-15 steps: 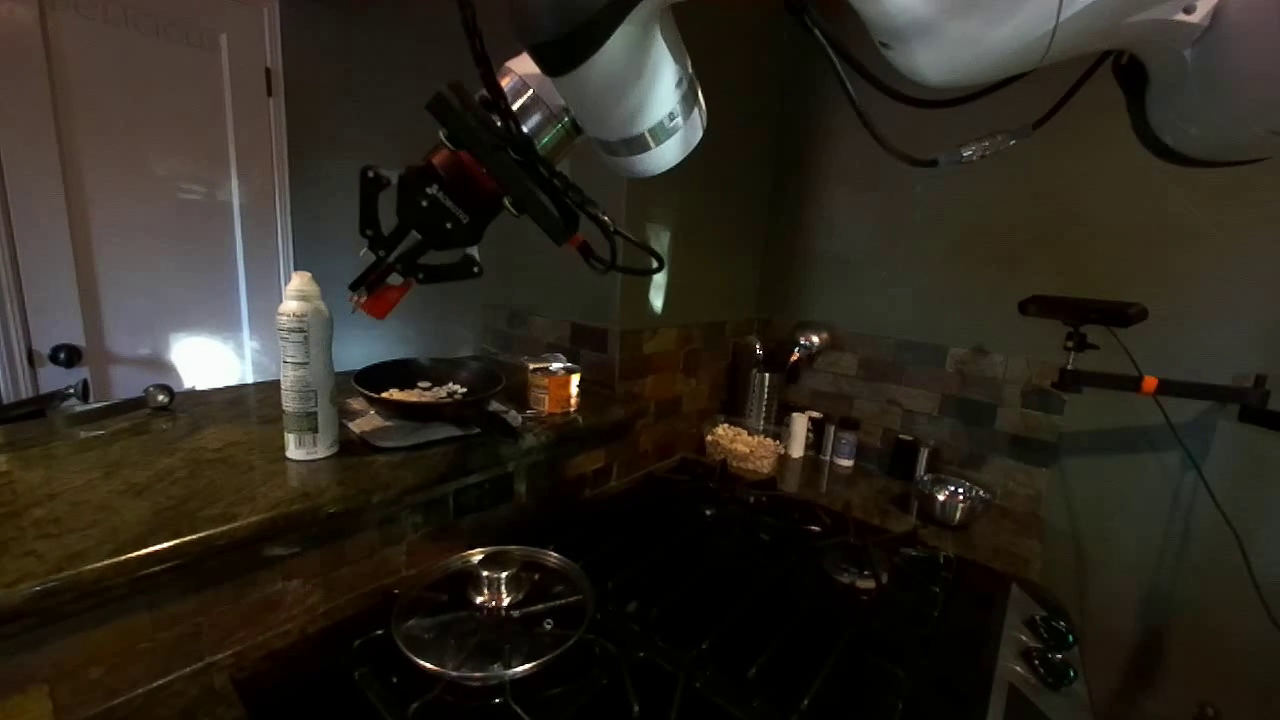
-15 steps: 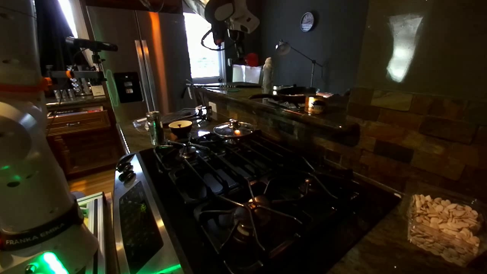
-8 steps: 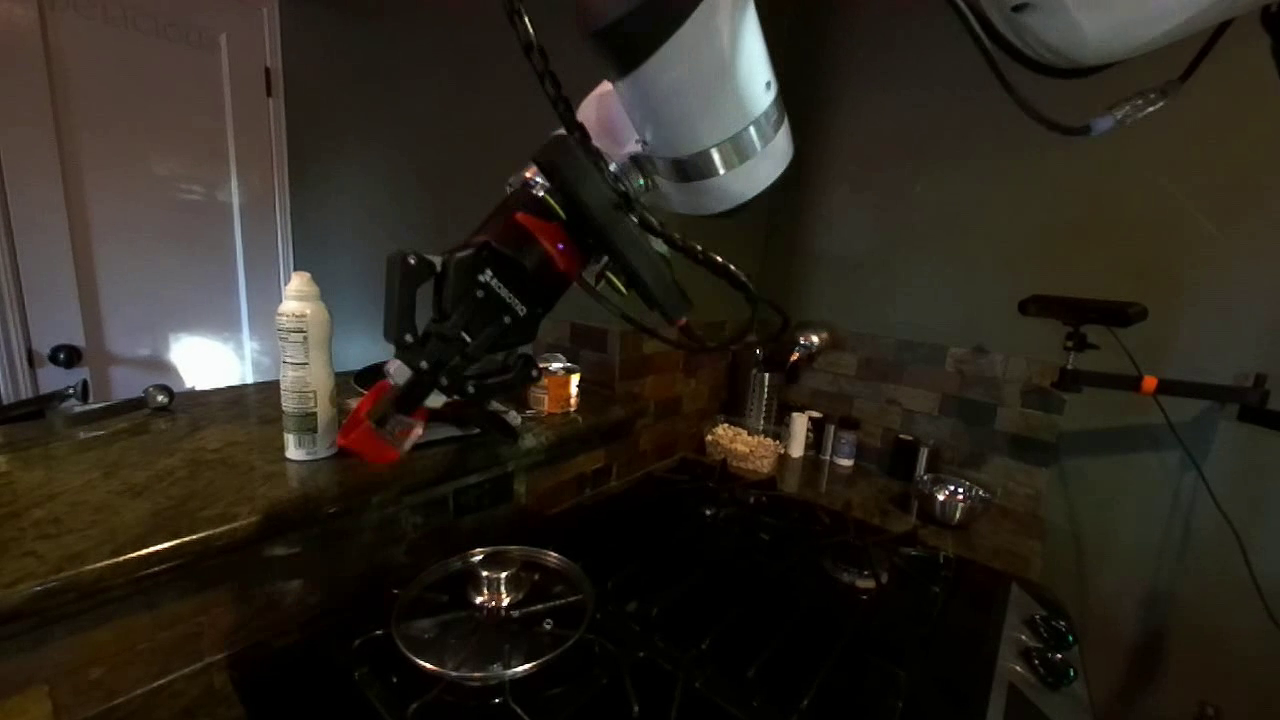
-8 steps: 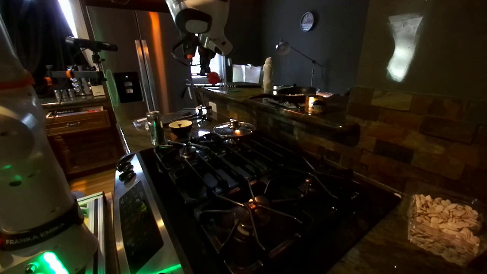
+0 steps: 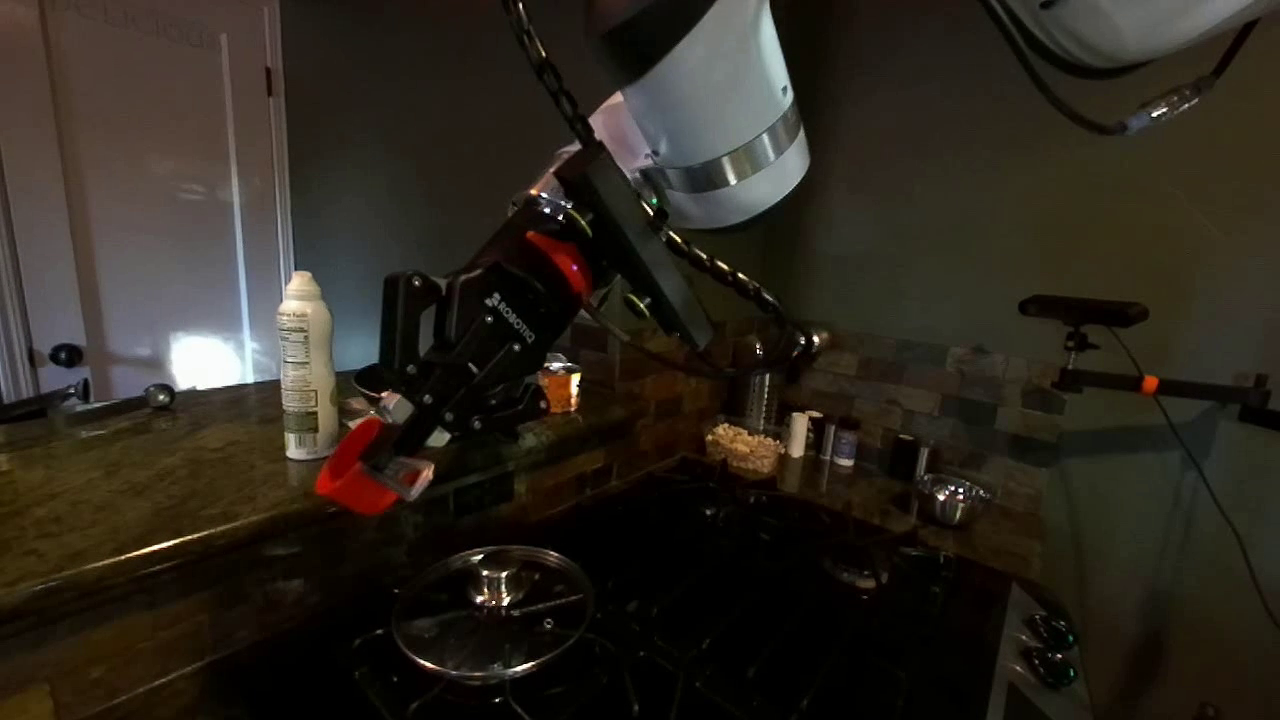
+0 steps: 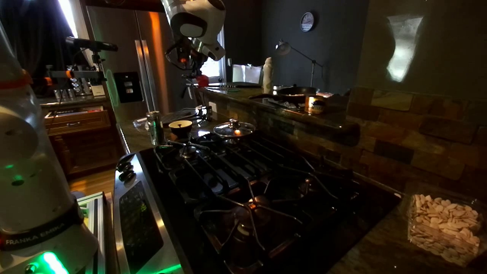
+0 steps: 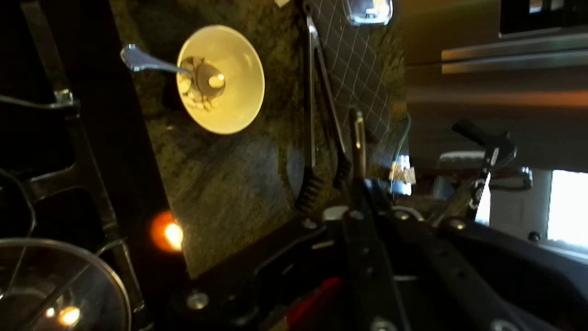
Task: Move the orange block to the bowl
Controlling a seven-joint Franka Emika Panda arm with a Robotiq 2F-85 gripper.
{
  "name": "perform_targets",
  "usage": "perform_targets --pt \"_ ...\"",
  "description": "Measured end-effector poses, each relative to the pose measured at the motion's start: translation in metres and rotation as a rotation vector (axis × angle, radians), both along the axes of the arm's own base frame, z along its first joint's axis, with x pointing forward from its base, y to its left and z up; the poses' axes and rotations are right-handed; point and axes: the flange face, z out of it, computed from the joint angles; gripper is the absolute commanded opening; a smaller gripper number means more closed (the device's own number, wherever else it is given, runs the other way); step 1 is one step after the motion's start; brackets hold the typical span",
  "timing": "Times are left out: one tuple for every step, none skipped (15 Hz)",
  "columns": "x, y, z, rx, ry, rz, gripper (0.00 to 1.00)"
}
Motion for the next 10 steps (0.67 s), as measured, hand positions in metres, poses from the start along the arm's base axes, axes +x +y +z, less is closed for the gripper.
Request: perform_targets --pt "-0.003 0.011 -0.002 0.007 0.024 0.051 0.01" --pt "-0.006 0.024 -0.005 0.015 0.046 0.098 0.01" --pt "-0.01 0.038 -0.008 0.023 0.071 0.146 0.01" --pt "-0.014 0.052 -0.012 0.029 0.101 0.193 0.01" --pt "-0.017 0.065 -0.016 0.035 0.133 0.239 0.01" --pt "-0.02 0.076 -0.021 0.041 0.167 0.283 0.01" --pt "-0.021 0.086 -0.027 0.042 0.204 0.319 0.01" --pt "-0.02 0.093 -0.035 0.03 0.243 0.338 0.01" --pt "-0.017 0.098 -0.046 0.001 0.283 0.337 0.01" --pt "-0.014 0.104 -0.057 -0.029 0.315 0.328 0.01"
